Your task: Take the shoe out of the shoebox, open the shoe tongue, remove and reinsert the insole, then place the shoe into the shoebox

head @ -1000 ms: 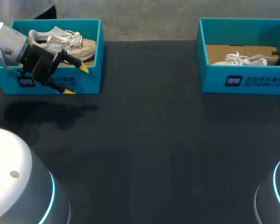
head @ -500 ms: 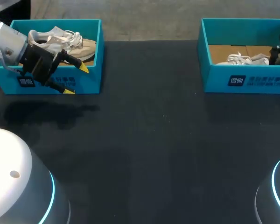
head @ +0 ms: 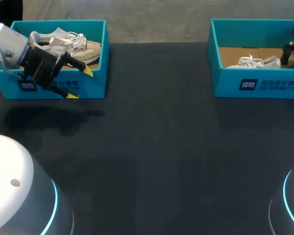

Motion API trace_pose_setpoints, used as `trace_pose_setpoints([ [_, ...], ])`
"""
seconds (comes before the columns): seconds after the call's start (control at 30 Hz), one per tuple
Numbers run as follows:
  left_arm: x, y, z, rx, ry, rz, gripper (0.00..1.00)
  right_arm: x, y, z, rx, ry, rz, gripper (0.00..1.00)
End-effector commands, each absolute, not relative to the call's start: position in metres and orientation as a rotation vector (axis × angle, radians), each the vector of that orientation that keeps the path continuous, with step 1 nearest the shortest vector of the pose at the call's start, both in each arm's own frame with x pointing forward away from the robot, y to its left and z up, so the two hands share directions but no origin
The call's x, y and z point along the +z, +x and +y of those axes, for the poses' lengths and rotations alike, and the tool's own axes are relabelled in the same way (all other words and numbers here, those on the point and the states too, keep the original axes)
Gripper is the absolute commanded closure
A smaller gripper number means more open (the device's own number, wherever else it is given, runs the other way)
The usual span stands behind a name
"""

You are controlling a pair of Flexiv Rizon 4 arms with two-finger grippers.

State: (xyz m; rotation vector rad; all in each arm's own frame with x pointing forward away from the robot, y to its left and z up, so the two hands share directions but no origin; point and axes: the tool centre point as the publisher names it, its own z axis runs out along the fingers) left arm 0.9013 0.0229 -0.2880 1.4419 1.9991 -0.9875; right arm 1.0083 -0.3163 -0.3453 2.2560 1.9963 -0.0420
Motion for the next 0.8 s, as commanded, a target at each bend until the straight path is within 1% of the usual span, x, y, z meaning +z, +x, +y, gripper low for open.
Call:
trace_pose_setpoints([
  [0.03,-0.287,0.9,0.023,-0.982,1.443,2.002,0.0,-0.334,1.006,-0.311,-0.057,2.257,1.985,0.0],
  [0.8,-0.287,0.9,0.023,-0.982,1.443,2.002,0.0,-0.279,1.001,-0.296,-0.065,2.273,1.958,0.0],
])
